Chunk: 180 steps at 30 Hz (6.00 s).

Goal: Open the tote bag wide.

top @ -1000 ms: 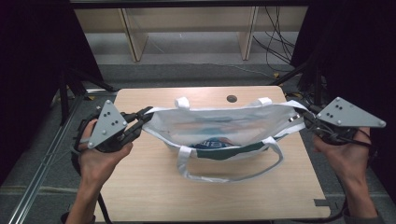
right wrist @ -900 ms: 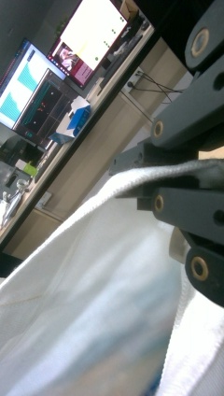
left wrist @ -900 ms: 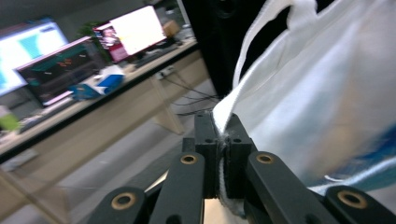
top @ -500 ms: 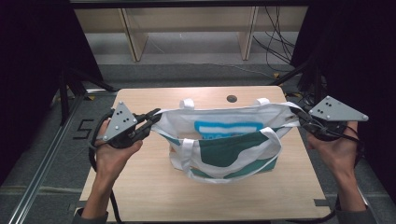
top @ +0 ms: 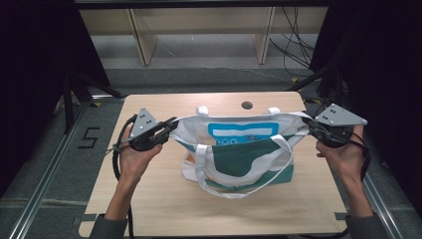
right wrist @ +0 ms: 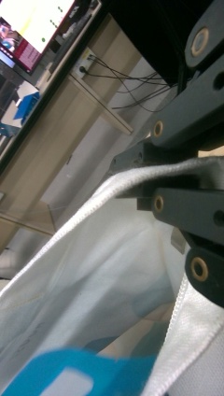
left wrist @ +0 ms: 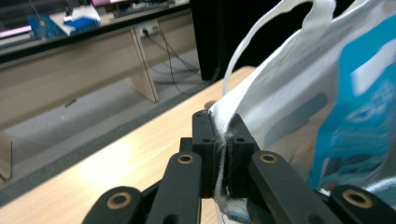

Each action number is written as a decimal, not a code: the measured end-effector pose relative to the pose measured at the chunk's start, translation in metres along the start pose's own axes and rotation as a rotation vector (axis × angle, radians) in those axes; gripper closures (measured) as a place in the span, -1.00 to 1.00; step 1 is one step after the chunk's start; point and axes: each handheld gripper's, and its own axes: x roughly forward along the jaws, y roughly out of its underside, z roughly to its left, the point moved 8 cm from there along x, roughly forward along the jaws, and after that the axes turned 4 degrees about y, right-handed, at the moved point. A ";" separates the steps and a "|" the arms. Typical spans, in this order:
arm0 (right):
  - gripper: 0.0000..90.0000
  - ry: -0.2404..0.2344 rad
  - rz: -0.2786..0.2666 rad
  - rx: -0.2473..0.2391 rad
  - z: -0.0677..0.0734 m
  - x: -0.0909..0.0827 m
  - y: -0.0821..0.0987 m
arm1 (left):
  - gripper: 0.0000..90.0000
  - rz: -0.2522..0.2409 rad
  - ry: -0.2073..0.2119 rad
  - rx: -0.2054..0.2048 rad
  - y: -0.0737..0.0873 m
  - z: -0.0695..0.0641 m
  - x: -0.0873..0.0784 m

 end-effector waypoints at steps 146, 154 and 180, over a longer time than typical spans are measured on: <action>0.93 -0.295 0.192 0.103 0.070 0.071 0.093 | 0.61 0.532 0.414 0.177 0.156 -0.134 0.057; 0.93 -0.247 0.352 0.177 0.065 0.118 0.141 | 0.65 0.552 0.433 0.153 0.165 -0.131 0.057; -0.01 -0.534 0.149 0.239 0.108 0.004 0.084 | -0.17 0.383 0.147 -0.005 0.096 -0.045 0.070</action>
